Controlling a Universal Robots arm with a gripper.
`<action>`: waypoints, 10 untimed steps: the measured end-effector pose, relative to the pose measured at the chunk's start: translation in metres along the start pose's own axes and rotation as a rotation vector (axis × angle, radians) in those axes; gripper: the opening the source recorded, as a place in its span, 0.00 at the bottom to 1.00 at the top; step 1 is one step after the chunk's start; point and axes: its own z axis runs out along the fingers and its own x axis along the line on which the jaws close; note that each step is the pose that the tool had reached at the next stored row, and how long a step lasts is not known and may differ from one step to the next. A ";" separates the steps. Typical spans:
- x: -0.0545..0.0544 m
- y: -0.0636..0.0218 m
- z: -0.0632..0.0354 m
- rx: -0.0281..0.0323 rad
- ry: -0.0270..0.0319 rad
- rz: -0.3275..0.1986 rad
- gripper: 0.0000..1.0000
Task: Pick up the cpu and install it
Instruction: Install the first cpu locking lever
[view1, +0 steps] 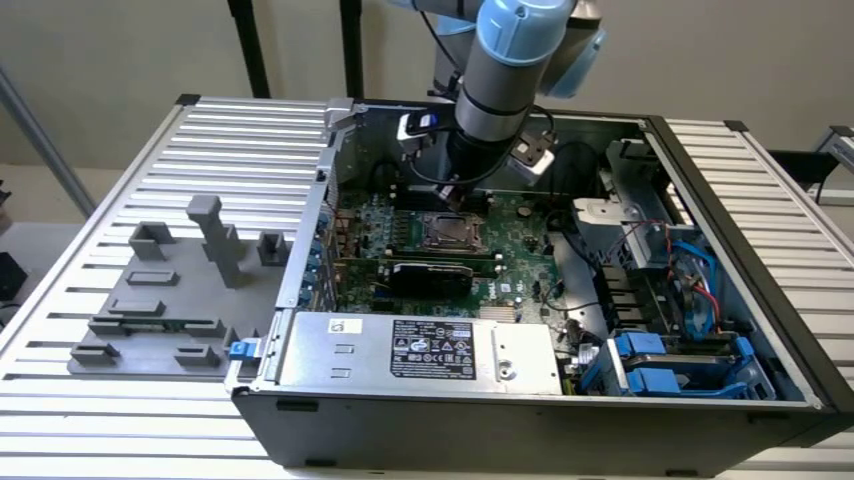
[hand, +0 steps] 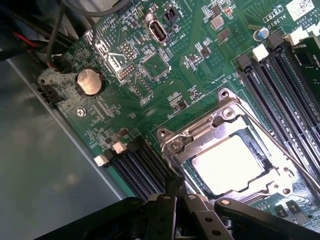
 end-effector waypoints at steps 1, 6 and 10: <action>0.000 0.0001 0.0005 -0.0021 0.0019 -0.001 0.11; 0.000 0.0007 0.0022 -0.0134 0.0089 -0.008 0.11; 0.000 0.0013 0.0025 -0.0144 0.0140 -0.016 0.11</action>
